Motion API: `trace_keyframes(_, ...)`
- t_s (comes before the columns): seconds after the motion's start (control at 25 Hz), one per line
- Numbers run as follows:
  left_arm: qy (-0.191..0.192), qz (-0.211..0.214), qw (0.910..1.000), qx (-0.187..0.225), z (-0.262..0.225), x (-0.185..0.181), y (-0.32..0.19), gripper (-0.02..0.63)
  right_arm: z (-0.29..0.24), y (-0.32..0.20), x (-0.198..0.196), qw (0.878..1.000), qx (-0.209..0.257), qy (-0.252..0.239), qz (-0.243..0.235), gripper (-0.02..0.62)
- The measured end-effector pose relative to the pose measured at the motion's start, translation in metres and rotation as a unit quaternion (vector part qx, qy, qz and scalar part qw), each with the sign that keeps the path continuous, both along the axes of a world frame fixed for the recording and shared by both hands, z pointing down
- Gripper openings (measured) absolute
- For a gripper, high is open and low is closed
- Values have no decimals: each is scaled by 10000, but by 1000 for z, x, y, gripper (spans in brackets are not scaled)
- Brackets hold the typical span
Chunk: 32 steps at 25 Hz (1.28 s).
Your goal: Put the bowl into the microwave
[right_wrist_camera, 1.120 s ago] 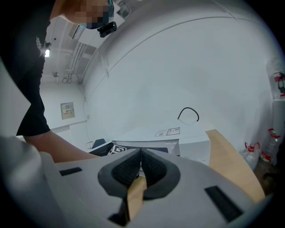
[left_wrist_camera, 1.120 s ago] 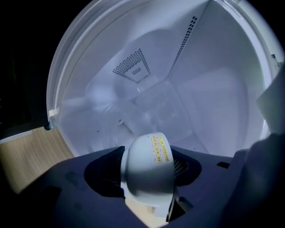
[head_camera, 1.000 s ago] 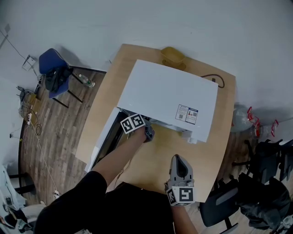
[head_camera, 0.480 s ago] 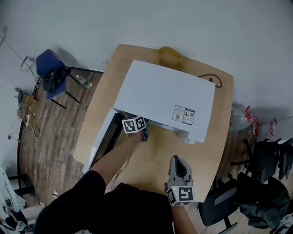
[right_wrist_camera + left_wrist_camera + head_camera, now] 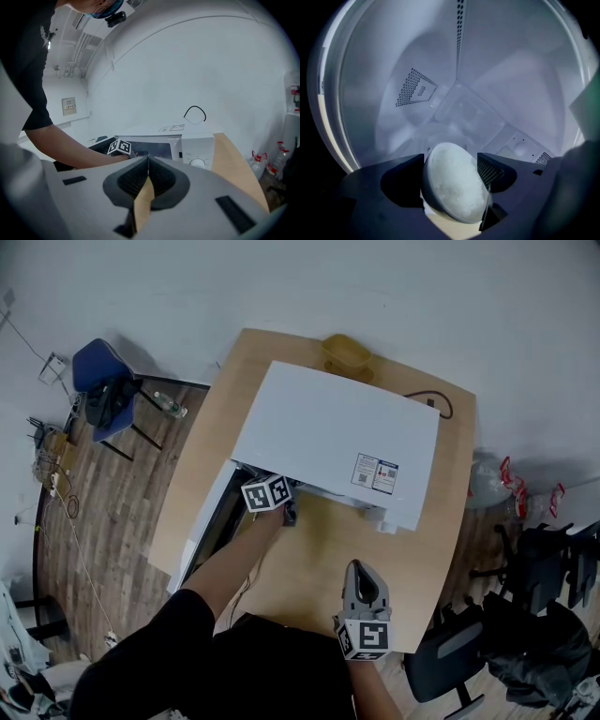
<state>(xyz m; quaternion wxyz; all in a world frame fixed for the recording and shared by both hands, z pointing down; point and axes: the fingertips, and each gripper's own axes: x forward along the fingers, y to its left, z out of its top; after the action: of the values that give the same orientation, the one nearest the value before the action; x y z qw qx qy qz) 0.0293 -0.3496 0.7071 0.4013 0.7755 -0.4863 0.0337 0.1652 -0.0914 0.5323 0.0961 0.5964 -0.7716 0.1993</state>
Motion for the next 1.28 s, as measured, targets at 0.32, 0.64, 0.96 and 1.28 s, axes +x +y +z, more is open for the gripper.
trace_keyframes(0.32,67,7,10000,48,-8,-7,10,325,-2,1,1,10000,-28,-15,5,61)
trace_keyframes(0.64,76,104,9998,125,-9,-11,13,325,-4,14,-18,9999,-57,-17,-89,61)
trace_keyframes(0.96,251,-1,9989,398,-24,-20,29,325,-6,22,-18,10000,-44,-20,-85,61)
trace_keyframes(1.28,-343,516,9961,631,-24,-11,54,325,-13,22,-14,10000,51,34,-6,61)
